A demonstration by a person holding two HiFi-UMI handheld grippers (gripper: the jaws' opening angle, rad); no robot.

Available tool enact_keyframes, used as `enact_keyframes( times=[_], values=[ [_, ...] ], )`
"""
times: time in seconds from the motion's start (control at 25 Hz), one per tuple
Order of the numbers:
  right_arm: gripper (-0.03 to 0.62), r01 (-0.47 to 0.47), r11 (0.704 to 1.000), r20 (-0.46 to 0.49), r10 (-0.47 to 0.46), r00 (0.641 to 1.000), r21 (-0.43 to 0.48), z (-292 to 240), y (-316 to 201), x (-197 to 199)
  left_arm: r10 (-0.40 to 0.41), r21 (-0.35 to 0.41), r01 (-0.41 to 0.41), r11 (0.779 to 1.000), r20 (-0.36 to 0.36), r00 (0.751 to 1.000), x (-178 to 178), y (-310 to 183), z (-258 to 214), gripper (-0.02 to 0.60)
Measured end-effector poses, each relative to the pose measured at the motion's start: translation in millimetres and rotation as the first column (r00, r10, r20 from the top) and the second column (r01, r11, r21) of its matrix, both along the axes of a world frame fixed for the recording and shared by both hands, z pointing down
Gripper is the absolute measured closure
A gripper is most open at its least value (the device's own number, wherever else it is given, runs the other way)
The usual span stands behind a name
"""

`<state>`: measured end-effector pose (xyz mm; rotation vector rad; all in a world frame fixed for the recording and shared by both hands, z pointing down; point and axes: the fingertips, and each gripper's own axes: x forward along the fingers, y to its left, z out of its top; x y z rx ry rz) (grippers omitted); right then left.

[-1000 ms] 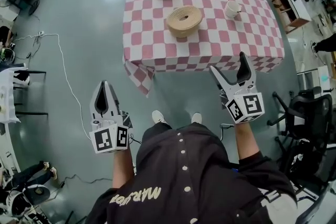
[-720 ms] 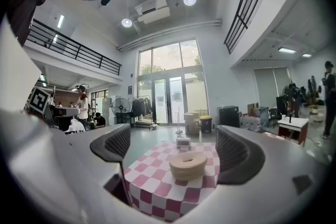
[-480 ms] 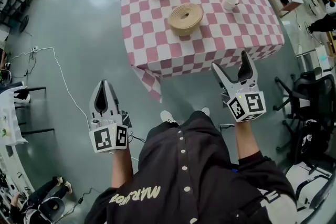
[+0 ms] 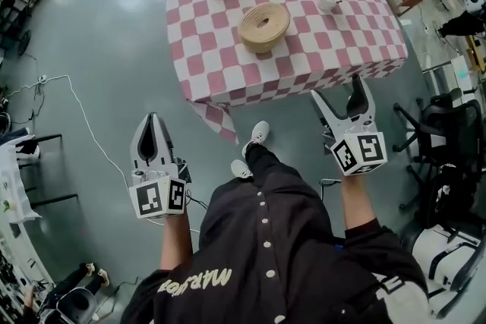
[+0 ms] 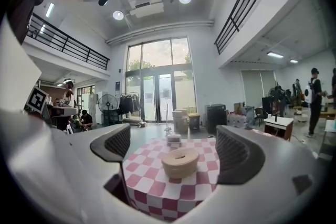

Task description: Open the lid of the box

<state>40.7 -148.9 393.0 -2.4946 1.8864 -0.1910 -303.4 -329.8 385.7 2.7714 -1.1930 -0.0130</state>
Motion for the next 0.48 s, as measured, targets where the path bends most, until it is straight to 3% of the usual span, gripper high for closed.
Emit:
enact_keyframes(
  times=[0.48],
  values=[
    [0.1,0.048,0.998,0.006,-0.048,0.999,0.04,-6.6,-70.2,43.5,-0.03,0.037,0.03,0.999,-0.001,1.0,40.3,-57.6,-14.9,0.571]
  ],
)
